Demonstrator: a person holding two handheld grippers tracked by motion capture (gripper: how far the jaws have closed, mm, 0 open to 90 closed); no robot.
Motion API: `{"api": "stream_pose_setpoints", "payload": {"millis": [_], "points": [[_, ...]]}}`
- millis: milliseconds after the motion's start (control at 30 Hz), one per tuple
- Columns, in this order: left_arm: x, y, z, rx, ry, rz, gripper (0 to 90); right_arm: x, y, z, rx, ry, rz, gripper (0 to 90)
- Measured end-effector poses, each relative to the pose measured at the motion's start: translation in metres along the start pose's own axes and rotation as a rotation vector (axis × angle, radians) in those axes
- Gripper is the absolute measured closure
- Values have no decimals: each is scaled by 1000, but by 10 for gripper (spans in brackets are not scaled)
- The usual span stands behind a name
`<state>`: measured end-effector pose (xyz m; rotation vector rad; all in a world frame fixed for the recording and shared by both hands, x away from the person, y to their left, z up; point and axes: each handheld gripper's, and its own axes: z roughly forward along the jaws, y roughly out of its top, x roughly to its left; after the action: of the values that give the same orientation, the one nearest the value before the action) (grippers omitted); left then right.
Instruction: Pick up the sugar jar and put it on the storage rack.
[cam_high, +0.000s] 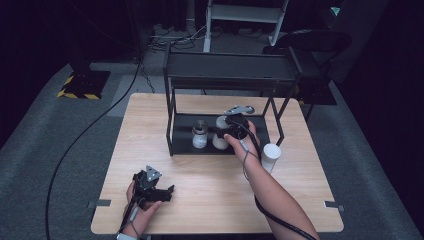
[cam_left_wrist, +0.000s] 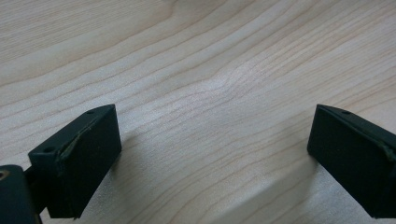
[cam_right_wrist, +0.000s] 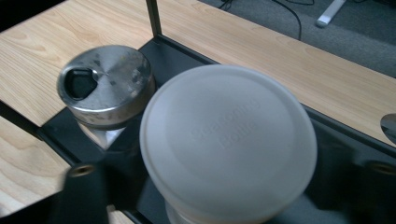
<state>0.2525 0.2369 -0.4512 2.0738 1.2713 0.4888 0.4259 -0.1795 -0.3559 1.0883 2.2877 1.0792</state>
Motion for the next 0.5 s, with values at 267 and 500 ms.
{"api": "stream_pose_setpoints", "payload": {"millis": [267,500], "points": [[0,0,0,-1,1,0,27,2,-6,-24,-72,6,22,101],[0,0,0,0,1,1,27,3,-14,-53,-107,12,1,80]]}}
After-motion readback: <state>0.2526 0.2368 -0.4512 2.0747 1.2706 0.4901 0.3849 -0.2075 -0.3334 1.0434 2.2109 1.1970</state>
